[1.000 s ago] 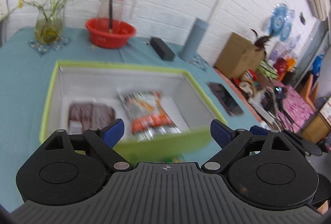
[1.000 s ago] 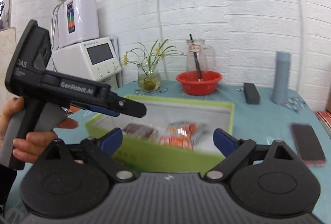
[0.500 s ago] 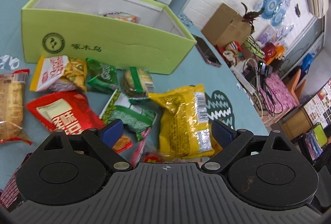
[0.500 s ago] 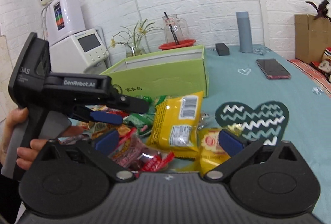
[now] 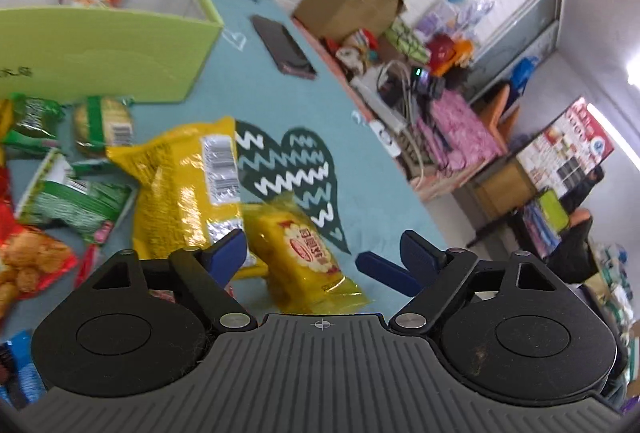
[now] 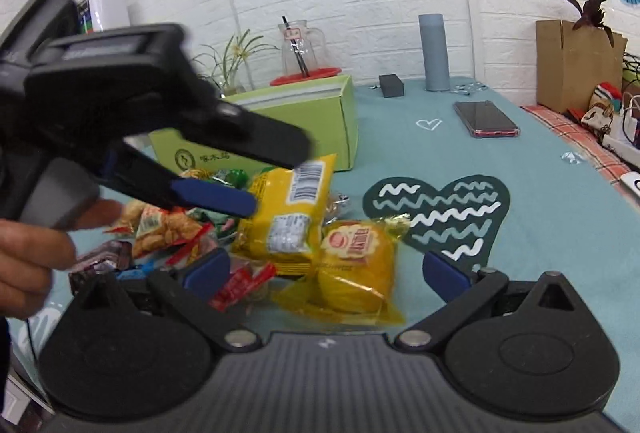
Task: Organize snacks
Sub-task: 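Close both grippers on the yellow snack bag with red logo, then carry the yellow bag into the green box and open both grippers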
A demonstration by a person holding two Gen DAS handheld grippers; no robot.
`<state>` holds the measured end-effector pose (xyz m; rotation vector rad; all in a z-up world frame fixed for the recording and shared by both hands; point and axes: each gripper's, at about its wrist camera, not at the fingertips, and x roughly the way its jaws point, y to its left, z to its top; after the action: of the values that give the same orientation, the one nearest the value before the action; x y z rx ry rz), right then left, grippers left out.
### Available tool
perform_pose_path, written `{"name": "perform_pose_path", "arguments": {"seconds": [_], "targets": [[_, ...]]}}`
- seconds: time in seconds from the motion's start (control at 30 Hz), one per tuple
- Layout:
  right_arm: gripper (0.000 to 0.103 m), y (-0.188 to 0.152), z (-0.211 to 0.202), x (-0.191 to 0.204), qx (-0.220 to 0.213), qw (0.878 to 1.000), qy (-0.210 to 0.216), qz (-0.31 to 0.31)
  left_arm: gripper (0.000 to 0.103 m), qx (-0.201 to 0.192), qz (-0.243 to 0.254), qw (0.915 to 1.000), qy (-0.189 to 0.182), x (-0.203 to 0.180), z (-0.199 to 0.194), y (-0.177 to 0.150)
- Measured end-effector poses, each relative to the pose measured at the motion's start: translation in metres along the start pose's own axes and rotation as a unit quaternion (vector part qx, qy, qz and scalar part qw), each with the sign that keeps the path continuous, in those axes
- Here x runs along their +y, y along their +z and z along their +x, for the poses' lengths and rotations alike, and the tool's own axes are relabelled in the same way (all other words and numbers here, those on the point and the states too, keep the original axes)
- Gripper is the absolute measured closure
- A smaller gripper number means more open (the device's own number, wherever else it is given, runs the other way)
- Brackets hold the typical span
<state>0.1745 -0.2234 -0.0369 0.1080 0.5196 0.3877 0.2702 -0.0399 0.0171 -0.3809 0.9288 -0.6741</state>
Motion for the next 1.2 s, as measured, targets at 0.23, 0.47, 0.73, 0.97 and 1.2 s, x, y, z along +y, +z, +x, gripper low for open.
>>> {"name": "perform_pose_path", "arguments": {"seconds": [0.23,0.47,0.73,0.97,1.2], "targets": [[0.004,-0.004,0.022,-0.013,0.010,1.000,-0.011,0.002,0.055,0.030,0.010,0.9986,0.042,-0.005,0.024,-0.010],[0.051,-0.002,0.010,-0.019,0.000,1.000,0.004,0.015,0.089,0.019,0.035,0.9976,0.056,-0.019,0.025,-0.010],[0.050,0.045,0.013,-0.005,-0.046,0.998,0.003,-0.041,0.088,-0.053,0.053,0.9960,0.049,-0.028,-0.009,0.028],[0.046,0.100,0.071,0.031,-0.056,0.991,0.049,-0.112,0.085,-0.122,0.035,0.9871,0.097,0.004,-0.045,0.075],[0.046,0.168,0.161,0.042,-0.047,0.986,0.055,-0.151,0.082,-0.143,0.042,0.9795,0.136,0.047,-0.035,0.163]]}}
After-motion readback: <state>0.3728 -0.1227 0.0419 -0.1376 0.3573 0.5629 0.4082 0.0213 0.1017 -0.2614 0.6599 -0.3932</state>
